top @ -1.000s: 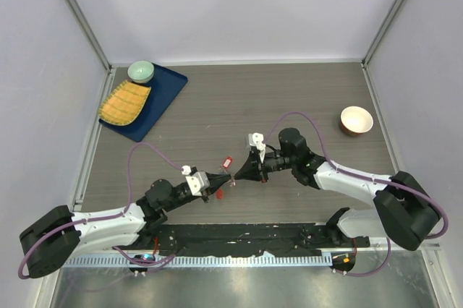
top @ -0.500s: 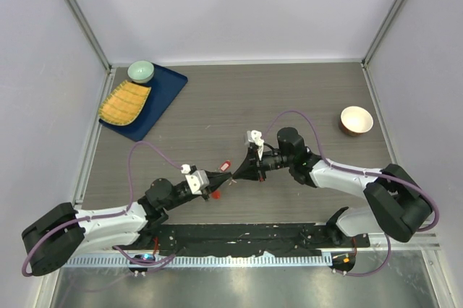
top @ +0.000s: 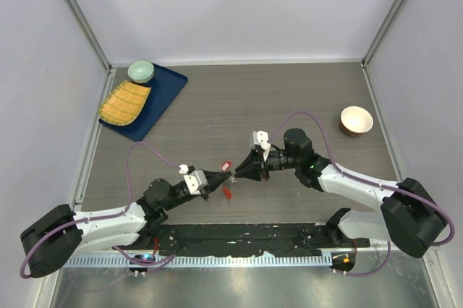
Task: Put the keys on the keyring
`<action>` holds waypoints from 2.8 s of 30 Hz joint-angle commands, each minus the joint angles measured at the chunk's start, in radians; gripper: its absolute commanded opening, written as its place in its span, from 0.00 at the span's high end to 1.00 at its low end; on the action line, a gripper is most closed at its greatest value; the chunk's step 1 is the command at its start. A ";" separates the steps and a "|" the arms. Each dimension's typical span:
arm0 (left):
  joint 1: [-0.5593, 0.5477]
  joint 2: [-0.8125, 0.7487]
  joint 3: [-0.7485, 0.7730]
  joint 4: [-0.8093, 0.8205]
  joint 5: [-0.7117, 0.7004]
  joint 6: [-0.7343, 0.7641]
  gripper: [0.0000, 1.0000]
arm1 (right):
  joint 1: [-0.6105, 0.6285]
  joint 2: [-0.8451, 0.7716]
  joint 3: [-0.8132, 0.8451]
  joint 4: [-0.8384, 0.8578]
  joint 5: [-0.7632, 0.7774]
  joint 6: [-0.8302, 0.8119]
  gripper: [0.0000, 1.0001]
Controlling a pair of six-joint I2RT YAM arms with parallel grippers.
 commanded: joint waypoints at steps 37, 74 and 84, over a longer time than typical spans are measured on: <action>-0.002 -0.025 0.007 0.084 -0.066 -0.031 1.00 | 0.007 0.082 0.086 -0.037 -0.066 -0.117 0.99; 0.154 0.122 0.097 0.079 0.204 -0.065 0.56 | 0.132 0.196 0.607 -1.070 0.295 -0.721 0.99; 0.153 0.143 0.127 -0.003 0.249 -0.028 0.68 | 0.132 0.183 0.599 -1.059 0.283 -0.718 0.99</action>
